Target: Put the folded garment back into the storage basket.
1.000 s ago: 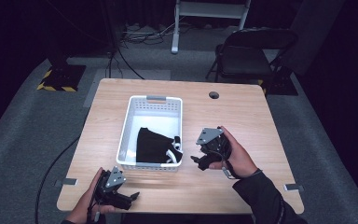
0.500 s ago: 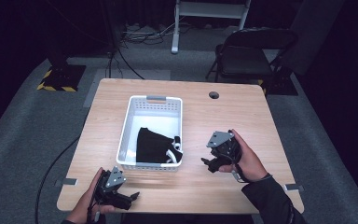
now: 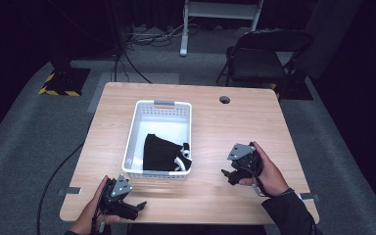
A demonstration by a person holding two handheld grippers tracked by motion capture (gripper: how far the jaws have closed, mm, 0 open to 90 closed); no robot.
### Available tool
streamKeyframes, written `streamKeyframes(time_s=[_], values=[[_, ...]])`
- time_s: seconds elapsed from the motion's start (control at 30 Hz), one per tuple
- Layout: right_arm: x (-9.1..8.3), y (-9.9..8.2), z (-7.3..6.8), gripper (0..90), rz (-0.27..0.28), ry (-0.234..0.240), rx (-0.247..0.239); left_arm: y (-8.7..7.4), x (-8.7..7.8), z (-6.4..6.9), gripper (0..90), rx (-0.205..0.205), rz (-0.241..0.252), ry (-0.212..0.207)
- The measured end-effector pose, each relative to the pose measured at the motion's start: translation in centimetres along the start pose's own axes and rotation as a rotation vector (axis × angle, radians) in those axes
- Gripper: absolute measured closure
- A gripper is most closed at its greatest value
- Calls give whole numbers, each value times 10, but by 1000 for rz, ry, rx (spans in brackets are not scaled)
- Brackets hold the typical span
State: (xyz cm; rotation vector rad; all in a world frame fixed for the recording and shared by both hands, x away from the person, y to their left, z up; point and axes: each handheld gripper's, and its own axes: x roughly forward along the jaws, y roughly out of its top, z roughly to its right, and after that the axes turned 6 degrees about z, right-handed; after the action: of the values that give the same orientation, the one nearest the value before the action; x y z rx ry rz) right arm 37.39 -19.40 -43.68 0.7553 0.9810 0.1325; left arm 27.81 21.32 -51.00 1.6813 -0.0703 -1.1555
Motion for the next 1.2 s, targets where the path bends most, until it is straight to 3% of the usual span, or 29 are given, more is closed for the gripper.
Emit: streamKeyframes(time_s=[0.17,0.63,1.2], values=[[-2,-13,1,63,-10,-20,3,0,0,0,2,0,0,0],[-8,-52,6,63,-39,-26,72,0,0,0,2,-1,0,1],[-19,-90,2,63,-31,-29,121,0,0,0,2,-1,0,1]])
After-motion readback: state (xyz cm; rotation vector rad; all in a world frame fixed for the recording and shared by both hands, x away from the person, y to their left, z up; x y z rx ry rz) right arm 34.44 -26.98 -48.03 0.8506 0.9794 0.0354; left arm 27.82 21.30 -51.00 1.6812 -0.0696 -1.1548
